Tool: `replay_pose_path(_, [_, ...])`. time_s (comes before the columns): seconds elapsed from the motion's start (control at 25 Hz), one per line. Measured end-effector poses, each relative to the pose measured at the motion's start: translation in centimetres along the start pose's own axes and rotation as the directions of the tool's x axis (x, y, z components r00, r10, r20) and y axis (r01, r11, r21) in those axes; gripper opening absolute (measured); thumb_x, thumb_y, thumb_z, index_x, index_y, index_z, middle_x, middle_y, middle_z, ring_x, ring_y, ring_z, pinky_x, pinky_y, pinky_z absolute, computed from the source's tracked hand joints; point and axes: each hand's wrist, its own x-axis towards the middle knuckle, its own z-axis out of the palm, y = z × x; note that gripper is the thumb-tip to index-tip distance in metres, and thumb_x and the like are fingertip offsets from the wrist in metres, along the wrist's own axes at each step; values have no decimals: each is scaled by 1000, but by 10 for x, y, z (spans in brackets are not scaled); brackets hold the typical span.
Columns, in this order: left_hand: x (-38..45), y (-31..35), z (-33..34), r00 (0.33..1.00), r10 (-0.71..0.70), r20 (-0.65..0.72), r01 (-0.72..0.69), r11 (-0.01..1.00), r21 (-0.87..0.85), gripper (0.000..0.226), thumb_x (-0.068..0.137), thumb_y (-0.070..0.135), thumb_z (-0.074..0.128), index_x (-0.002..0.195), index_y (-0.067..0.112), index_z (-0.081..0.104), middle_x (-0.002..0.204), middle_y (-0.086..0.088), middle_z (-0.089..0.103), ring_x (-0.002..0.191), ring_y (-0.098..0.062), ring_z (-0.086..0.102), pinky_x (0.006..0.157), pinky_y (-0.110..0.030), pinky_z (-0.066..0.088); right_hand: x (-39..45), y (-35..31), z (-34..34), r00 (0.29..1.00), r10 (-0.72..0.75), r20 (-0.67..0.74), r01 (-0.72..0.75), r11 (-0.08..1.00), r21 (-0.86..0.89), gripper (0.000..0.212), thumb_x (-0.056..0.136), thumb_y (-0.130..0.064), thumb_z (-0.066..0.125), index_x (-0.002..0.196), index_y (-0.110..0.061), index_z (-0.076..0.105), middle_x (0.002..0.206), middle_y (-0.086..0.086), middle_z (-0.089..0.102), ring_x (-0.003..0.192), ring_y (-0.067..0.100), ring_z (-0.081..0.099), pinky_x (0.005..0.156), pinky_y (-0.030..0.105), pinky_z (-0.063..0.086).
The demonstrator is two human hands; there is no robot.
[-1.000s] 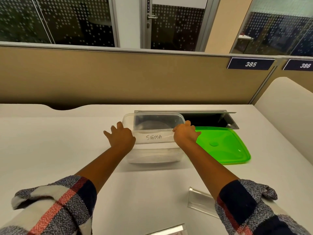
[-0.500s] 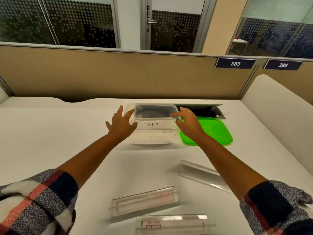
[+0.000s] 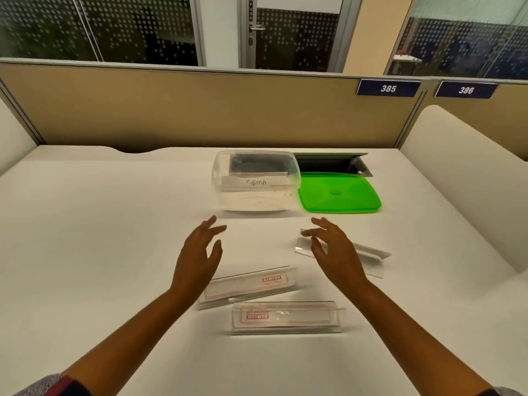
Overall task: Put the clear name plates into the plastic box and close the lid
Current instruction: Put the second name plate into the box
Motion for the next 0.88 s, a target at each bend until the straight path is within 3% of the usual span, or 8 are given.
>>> replay_pose_path(0.12, [-38, 0, 4, 999, 2, -54, -7, 996, -94, 37, 88, 5, 49, 115, 29, 57, 134, 1, 55, 124, -19, 49, 104, -40, 40, -36, 17, 7, 991, 109, -76, -94, 978, 186, 21, 94, -25, 48, 107, -28, 64, 123, -6, 61, 122, 12, 50, 104, 25, 38])
replay_pose_path(0.28, [-81, -3, 9, 997, 13, -71, -22, 992, -128, 37, 88, 8, 52, 115, 34, 52, 128, 6, 56, 118, -13, 52, 97, -31, 44, -78, 36, 12, 940, 329, -91, -256, 855, 451, 28, 97, -31, 32, 106, -38, 58, 115, -16, 59, 115, 6, 52, 93, 11, 31])
replay_pose_path(0.36, [-100, -12, 13, 998, -7, -58, 0, 993, -121, 38, 86, 10, 56, 119, 30, 52, 127, 7, 55, 117, -12, 52, 98, -28, 44, -95, 44, 14, 946, 322, -40, -282, 877, 388, 31, 96, -37, 30, 113, -34, 55, 120, -13, 56, 117, 12, 51, 97, 19, 34])
replay_pose_path(0.48, [-122, -27, 21, 993, -118, 16, 119, 989, -88, 41, 83, 11, 61, 121, 22, 52, 123, 0, 57, 107, -18, 57, 93, -38, 51, -116, 56, 20, 953, 291, 84, -301, 940, 159, 42, 94, -49, 31, 123, -28, 53, 130, -6, 54, 128, 19, 44, 108, 32, 33])
replay_pose_path(0.56, [-127, -33, 24, 989, -140, 39, 141, 990, -27, 36, 80, 14, 66, 113, 21, 55, 113, 3, 55, 101, -16, 56, 87, -36, 52, -122, 59, 23, 937, 330, 114, -341, 935, 95, 40, 93, -44, 39, 126, -26, 52, 139, -1, 49, 137, 24, 33, 114, 41, 29])
replay_pose_path(0.64, [-123, -36, 29, 990, -132, 40, 132, 991, 8, 21, 77, 16, 70, 95, 21, 61, 108, 3, 54, 101, -14, 53, 86, -28, 46, -123, 60, 23, 936, 336, 105, -346, 933, 98, 35, 93, -34, 46, 124, -24, 55, 137, 4, 51, 134, 28, 38, 110, 48, 35])
replay_pose_path(0.76, [-117, -34, 35, 986, -139, 86, 137, 990, 30, 12, 75, 15, 71, 74, 22, 62, 100, 3, 58, 96, -14, 55, 81, -24, 40, -121, 58, 21, 942, 323, 91, -333, 933, 135, 31, 93, -28, 51, 121, -18, 58, 130, 5, 57, 129, 28, 44, 106, 50, 40])
replay_pose_path(0.88, [-117, -33, 41, 989, -114, 96, 109, 992, 57, 4, 75, 14, 71, 75, 18, 69, 93, 5, 61, 89, -13, 55, 79, -24, 40, -118, 58, 19, 961, 273, 51, -278, 944, 177, 25, 92, -21, 51, 115, -16, 60, 119, -2, 61, 119, 24, 52, 104, 41, 43])
